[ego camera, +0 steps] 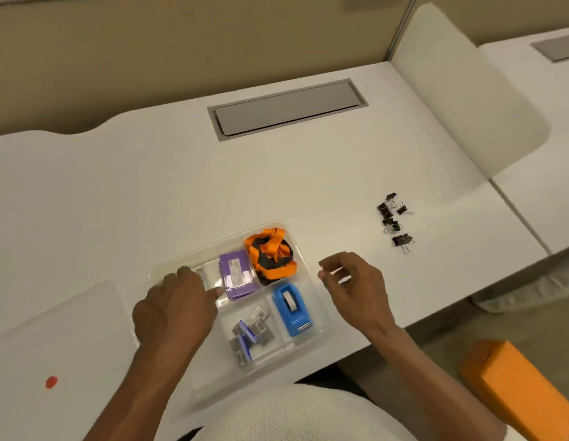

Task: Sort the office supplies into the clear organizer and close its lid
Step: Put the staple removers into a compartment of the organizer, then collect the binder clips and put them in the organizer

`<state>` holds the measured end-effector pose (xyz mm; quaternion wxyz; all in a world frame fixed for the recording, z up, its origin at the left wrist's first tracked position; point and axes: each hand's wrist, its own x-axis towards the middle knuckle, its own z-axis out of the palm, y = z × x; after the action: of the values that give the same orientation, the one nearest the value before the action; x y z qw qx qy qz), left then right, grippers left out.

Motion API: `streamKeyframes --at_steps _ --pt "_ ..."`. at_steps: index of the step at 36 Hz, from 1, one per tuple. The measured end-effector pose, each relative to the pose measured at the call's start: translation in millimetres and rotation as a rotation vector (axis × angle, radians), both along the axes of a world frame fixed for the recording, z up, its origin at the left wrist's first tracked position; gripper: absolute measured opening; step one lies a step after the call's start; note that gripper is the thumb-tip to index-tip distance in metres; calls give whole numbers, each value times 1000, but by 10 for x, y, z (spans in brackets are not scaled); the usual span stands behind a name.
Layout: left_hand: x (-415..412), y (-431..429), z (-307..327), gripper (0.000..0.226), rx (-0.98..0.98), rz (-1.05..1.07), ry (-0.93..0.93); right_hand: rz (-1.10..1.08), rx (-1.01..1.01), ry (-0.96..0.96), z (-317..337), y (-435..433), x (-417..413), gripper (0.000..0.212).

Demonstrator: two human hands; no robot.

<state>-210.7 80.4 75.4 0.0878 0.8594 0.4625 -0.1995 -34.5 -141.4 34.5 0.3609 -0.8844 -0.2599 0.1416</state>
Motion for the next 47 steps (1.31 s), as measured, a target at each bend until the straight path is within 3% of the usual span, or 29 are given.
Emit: streamKeyframes --at_steps 6,13,17,22,28,31,34,36,42,47 --pt "839 -374 40 43 -73 -218 -172 -232 -77 -27 -141 -444 461 27" --pt "1866 -803 -211 50 -224 -513 -324 -494 -274 -61 -384 -778 993 87" --pt "2432 -981 -405 48 -227 -642 -332 -538 -337 10 -525 -881 1322 113" --pt "3070 -1124 -612 54 -163 -806 -327 -489 -349 53 -673 -848 1644 124" --pt "3650 -1173 -815 94 -119 -1007 -280 -423 -368 60 -780 -721 1933 128" --pt "3846 -1169 -891 107 -128 -1079 -259 -388 -370 48 -813 -668 2060 124" --pt "3967 -1163 -958 107 -198 -1114 -243 -359 -372 15 -839 -621 2136 109" --pt "3990 -1163 -1003 96 -231 -1124 -238 -340 -367 -30 -860 -604 2152 91" --pt "3943 -1186 -1069 37 -195 -1163 -300 -304 -308 -97 -959 -673 2163 37" --pt "3854 -1248 -1091 25 -201 -1152 -350 -300 -280 -83 -989 -688 2165 25"
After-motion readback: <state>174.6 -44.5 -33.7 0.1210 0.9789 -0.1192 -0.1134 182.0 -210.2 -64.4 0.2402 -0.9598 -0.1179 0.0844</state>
